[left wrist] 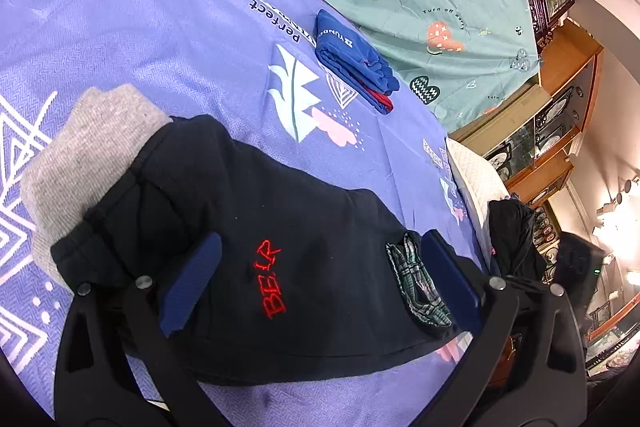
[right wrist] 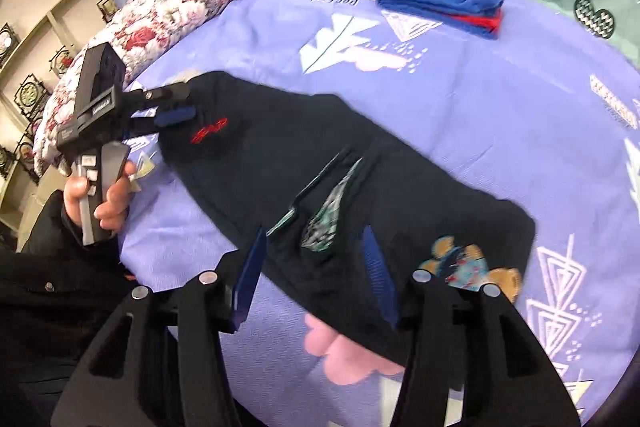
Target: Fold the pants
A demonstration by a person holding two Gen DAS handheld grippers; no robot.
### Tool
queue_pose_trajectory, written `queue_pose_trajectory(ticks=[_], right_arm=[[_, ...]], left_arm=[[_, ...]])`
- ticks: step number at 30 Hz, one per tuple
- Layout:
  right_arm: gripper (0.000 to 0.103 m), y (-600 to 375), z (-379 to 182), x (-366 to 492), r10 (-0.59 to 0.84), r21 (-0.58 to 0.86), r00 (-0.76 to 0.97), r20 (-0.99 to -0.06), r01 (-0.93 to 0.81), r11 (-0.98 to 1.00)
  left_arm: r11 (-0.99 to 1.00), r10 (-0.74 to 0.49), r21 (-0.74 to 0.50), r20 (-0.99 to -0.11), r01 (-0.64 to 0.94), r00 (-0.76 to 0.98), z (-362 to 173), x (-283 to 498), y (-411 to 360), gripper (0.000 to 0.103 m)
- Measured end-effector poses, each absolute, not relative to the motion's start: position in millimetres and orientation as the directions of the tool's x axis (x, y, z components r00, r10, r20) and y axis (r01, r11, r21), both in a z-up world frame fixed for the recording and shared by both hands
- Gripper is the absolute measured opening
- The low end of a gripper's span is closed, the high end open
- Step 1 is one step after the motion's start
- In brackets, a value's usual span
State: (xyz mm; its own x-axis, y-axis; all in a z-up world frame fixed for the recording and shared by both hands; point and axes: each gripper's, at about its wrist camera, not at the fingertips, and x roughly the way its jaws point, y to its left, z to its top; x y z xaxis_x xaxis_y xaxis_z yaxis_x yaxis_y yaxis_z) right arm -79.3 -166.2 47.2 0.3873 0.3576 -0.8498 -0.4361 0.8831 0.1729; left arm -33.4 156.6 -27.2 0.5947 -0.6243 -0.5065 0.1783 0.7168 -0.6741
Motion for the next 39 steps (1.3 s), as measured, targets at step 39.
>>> queue_pose_trajectory(ticks=[39], right_arm=[[0.017, -116.3, 5.3, -71.7, 0.261, 0.065, 0.341, -0.903, -0.493, 0.868]], left_arm=[[0.668, -0.654, -0.721, -0.447, 0.187, 0.610, -27.3, -39.1, 167.2, 0.101]])
